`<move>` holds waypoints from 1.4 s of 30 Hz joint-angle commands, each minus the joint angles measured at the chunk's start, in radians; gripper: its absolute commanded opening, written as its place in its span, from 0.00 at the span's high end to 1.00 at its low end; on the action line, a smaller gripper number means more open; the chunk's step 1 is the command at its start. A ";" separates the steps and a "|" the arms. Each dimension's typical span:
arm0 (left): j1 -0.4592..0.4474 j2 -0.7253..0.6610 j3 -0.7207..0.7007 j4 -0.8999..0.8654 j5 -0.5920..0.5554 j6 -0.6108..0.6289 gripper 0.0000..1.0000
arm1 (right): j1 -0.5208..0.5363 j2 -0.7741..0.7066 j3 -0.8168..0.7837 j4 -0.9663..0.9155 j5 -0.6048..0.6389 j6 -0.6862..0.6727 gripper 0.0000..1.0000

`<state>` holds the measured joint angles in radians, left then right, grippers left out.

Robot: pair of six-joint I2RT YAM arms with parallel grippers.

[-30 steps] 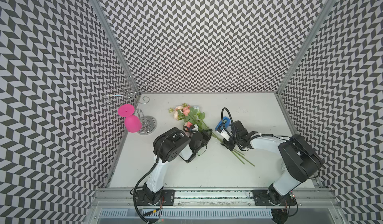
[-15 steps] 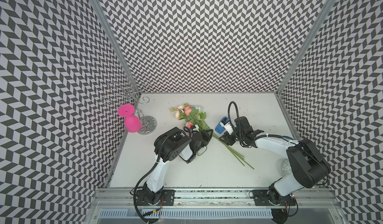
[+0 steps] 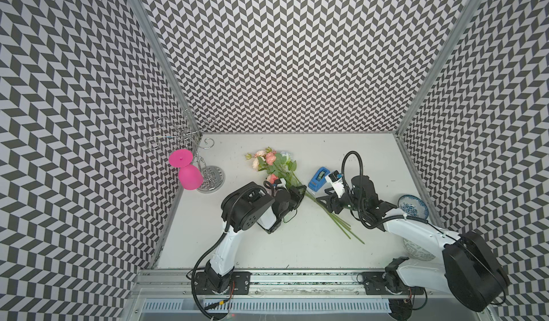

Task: Wrap bouquets with tape
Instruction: Wrap the tape around the bouquet.

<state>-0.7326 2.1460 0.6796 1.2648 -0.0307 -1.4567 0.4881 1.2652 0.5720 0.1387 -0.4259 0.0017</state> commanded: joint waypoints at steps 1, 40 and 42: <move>-0.004 0.027 0.010 -0.055 0.004 0.005 1.00 | -0.005 0.043 -0.002 0.078 0.025 0.044 0.41; -0.009 0.009 -0.003 0.016 0.049 -0.057 1.00 | 0.109 0.416 0.107 0.144 0.281 -0.030 0.78; -0.008 0.009 0.000 0.018 0.055 -0.062 1.00 | 0.122 0.425 0.108 0.148 0.293 -0.037 0.84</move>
<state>-0.7326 2.1506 0.6888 1.2644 0.0025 -1.4956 0.5968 1.6650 0.6815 0.2352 -0.1932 -0.0231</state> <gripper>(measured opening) 0.074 0.171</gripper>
